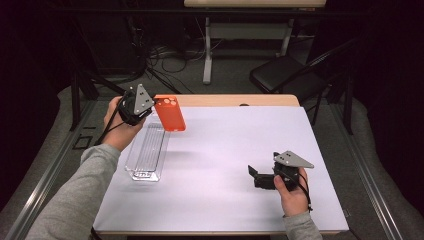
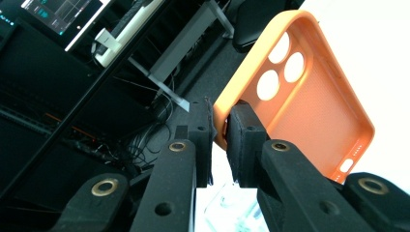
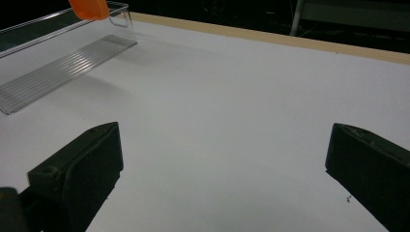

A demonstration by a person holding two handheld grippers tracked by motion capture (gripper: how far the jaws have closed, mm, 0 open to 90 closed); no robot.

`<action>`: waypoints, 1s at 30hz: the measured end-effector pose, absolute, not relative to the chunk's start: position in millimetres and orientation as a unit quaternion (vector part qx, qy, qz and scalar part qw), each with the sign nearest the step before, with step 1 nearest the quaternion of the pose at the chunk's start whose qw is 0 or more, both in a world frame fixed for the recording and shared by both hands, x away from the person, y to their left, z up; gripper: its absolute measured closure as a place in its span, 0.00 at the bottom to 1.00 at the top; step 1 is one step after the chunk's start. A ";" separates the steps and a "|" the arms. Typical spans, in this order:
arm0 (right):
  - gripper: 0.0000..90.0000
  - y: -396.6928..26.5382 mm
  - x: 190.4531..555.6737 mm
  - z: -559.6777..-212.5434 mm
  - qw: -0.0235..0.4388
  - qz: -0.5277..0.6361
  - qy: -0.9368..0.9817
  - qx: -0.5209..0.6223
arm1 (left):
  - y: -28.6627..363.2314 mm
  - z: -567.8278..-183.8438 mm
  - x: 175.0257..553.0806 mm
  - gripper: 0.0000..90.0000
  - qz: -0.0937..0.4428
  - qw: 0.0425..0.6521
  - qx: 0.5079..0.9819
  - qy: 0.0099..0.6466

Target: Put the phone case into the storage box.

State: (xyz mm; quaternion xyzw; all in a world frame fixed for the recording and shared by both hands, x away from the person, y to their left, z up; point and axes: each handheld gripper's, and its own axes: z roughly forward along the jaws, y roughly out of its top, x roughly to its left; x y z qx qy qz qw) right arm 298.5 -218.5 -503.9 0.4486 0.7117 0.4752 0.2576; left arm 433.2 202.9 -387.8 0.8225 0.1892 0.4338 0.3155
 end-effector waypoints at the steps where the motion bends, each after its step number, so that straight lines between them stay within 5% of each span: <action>1: 0.00 -218.2 298.7 -504.2 0.260 0.475 0.712 0.447 | 204.2 -387.6 434.9 0.91 0.434 0.315 0.822 0.191; 30: 0.00 -217.7 298.3 -506.0 0.264 0.470 0.707 0.458 | 231.0 -387.6 472.4 0.90 0.474 0.292 0.807 0.196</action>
